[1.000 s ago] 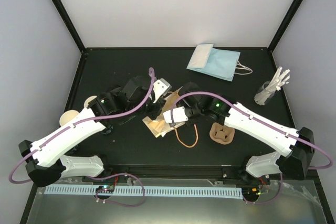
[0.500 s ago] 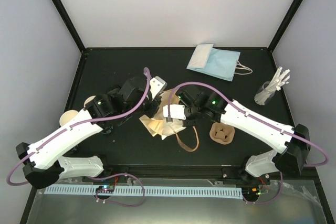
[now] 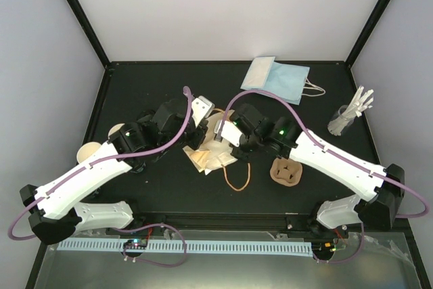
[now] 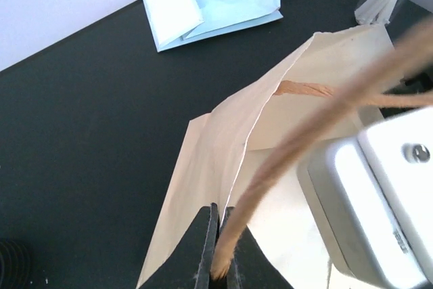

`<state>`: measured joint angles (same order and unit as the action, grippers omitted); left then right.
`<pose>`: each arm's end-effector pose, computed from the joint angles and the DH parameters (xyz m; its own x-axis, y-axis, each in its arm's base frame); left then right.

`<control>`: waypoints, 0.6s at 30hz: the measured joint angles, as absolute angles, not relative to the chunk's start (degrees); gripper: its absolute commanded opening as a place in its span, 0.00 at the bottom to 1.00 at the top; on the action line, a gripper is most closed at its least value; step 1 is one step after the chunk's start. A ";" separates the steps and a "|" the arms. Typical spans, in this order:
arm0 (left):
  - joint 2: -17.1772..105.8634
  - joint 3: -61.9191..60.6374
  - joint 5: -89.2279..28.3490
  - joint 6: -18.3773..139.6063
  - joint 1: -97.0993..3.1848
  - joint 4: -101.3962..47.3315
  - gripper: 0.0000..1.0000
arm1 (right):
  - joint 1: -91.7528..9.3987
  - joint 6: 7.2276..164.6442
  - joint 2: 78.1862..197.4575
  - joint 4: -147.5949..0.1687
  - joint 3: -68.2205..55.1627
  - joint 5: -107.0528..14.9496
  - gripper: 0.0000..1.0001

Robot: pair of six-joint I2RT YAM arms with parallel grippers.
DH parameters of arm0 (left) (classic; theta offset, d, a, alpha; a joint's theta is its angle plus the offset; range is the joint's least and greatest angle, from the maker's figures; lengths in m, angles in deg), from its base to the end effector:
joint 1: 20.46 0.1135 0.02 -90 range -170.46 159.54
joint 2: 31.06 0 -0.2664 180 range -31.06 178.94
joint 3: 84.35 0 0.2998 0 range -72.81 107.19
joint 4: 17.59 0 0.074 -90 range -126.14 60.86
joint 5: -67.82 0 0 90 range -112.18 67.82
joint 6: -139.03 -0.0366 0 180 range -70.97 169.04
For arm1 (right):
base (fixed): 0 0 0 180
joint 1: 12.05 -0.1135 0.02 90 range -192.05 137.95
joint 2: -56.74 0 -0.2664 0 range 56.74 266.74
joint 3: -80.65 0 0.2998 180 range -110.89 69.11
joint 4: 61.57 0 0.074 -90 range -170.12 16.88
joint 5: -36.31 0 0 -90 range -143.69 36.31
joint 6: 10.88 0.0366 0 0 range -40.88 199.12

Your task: Pack the takeout coffee

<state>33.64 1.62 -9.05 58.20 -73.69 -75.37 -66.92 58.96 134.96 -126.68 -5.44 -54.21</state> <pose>0.1705 -0.2142 0.3979 -0.4585 0.3543 -0.8150 0.6055 0.7958 0.0053 0.1858 0.2635 0.3223 -0.1734 -0.8453 -0.5053 -0.9318 0.3069 -0.1937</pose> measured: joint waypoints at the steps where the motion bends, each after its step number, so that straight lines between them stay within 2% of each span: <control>1: 33.64 1.54 -9.32 58.23 -73.69 -75.13 0.02 | -66.94 61.34 134.85 -125.59 -5.46 -54.58 0.01; 18: 33.69 -1.39 -11.13 63.08 -73.69 -70.17 0.02 | -66.94 100.86 139.63 -119.66 -13.98 -61.68 0.01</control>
<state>33.69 -1.39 -11.13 63.08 -73.69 -70.17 -66.94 100.86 139.63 -119.66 -13.98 -61.68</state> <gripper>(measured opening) 0.019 0.023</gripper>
